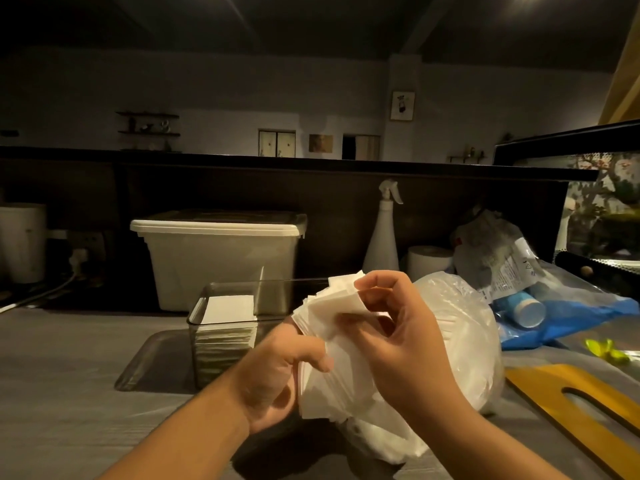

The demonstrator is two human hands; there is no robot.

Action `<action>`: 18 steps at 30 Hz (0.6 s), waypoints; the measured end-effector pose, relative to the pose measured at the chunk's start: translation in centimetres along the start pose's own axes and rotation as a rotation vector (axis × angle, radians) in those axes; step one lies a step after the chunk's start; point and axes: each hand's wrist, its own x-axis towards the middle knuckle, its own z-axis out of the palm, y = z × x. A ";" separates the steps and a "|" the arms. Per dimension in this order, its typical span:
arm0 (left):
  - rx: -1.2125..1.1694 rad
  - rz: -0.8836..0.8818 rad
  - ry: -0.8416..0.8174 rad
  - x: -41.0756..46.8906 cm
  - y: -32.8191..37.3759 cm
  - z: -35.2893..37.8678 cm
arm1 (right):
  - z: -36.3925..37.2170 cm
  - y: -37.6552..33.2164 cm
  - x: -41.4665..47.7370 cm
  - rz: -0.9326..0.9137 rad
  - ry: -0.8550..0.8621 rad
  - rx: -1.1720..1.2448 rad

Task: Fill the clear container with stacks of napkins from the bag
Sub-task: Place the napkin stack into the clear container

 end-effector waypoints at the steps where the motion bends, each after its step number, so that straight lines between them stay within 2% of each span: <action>1: 0.020 0.004 0.003 0.0 0.1 0.2 | 0.0 0.0 0.0 -0.006 -0.003 -0.015; 5: 0.149 0.006 0.197 0.2 -0.2 0.8 | 0.2 0.1 -0.2 0.020 -0.009 -0.087; 10: 0.273 0.016 0.280 0.3 -0.3 0.8 | 0.3 -0.2 -0.1 0.099 -0.073 -0.150; 18: 0.240 0.015 0.297 0.6 -0.6 0.6 | 0.0 -0.1 0.2 0.182 -0.109 -0.168</action>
